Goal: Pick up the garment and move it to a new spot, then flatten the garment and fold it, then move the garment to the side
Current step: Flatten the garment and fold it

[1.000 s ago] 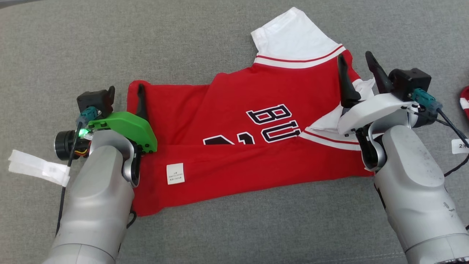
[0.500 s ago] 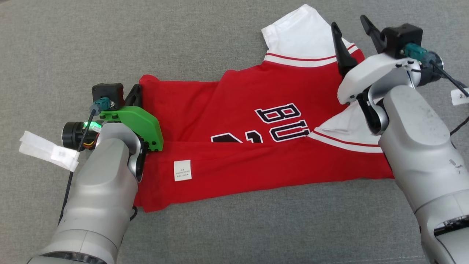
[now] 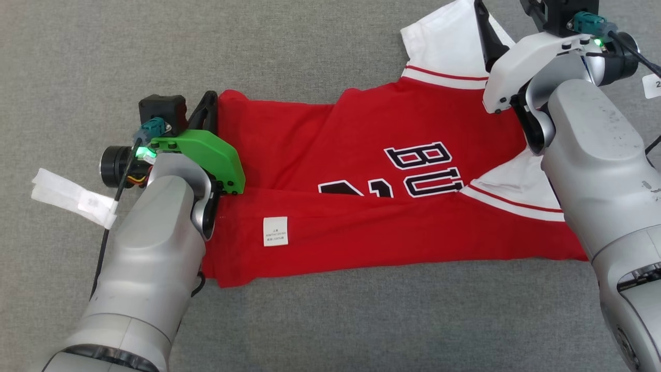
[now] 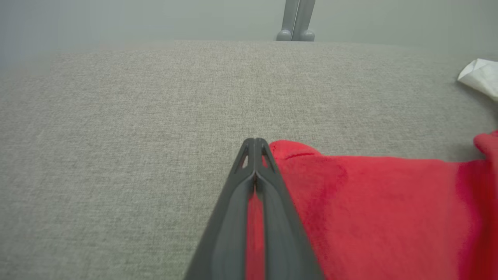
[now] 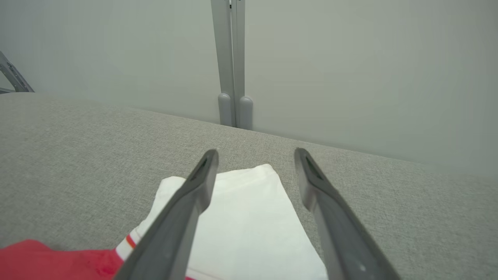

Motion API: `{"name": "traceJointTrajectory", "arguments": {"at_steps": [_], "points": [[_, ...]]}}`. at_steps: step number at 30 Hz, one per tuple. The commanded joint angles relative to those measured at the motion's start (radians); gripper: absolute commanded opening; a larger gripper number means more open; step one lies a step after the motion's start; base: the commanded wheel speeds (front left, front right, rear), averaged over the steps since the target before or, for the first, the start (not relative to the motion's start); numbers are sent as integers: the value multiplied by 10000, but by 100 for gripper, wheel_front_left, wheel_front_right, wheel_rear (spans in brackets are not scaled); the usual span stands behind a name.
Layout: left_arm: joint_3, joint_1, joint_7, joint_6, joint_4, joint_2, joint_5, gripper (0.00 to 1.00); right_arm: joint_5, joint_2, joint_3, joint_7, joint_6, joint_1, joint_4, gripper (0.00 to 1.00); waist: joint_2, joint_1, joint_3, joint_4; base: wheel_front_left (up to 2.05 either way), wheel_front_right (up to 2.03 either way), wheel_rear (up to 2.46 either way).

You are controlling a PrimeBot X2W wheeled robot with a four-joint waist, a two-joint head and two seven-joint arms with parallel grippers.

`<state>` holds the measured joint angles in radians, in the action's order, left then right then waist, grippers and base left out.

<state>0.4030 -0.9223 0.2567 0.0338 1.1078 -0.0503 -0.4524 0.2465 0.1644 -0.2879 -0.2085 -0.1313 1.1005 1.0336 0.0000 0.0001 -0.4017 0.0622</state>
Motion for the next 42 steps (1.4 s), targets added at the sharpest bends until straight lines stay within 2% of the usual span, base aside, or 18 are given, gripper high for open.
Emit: {"name": "traceJointTrajectory", "arguments": {"at_steps": [1, 2, 3, 9, 15, 16, 17, 18, 19, 28, 35, 42], "points": [[115, 62, 50, -100, -137, -16, -216, 0, 81, -8, -31, -137, 13, 143, 123, 100, 0, -1, 2, 28, 0, 0, 0], [221, 101, 61, -145, -232, -17, -309, 99, 107, -8, -23, -206, 14, 170, 209, 100, 0, -1, 14, 24, 0, 0, 0], [307, 119, 65, -201, -279, -17, -370, 100, 131, 15, -14, -253, 14, 199, 257, 100, 0, -1, 22, 13, 0, 0, 0], [718, 65, 81, -510, -118, -19, -734, 100, 153, 87, 168, -491, 13, 466, 411, 100, 0, -1, -18, -167, 0, 0, 0], [890, -106, 68, -623, 363, -26, -886, 99, 92, 147, 110, -552, 13, 619, 459, 100, 0, -1, -140, -311, 0, 0, 0], [943, -115, 60, -609, 440, -23, -922, 87, 83, 162, 119, -556, 13, 636, 474, 100, 0, -1, -157, -312, 0, 0, 0], [956, -126, 49, -589, 476, -23, -994, 49, 84, 177, 132, -560, 14, 643, 482, 100, 0, -1, -169, -307, 0, 0, 0], [1000, -128, 48, -578, 519, -24, -1027, 30, 80, 211, 145, -568, 13, 654, 503, 100, 0, -1, -186, -289, 0, 0, 0], [1023, -116, 43, -560, 535, -26, -1090, 0, 72, 231, 156, -571, 13, 659, 525, 100, 0, -1, -196, -267, 0, 0, 0], [1321, -217, 78, -719, -268, -25, -1477, 0, -97, 348, 30, -358, 13, 1003, 1191, 100, 0, -1, -411, 362, 0, 0, 0], [1966, 253, 80, -1035, -2079, -28, -1808, 0, -416, 636, -120, 722, 14, 1594, 2133, 100, 0, -1, -812, 1198, 0, 0, 0], [2904, 490, 82, -1393, -3253, -20, -2424, 0, -492, 1189, 483, 1729, 14, 1901, 2489, 100, 0, -1, -1172, 1896, 0, 0, 0]]}}
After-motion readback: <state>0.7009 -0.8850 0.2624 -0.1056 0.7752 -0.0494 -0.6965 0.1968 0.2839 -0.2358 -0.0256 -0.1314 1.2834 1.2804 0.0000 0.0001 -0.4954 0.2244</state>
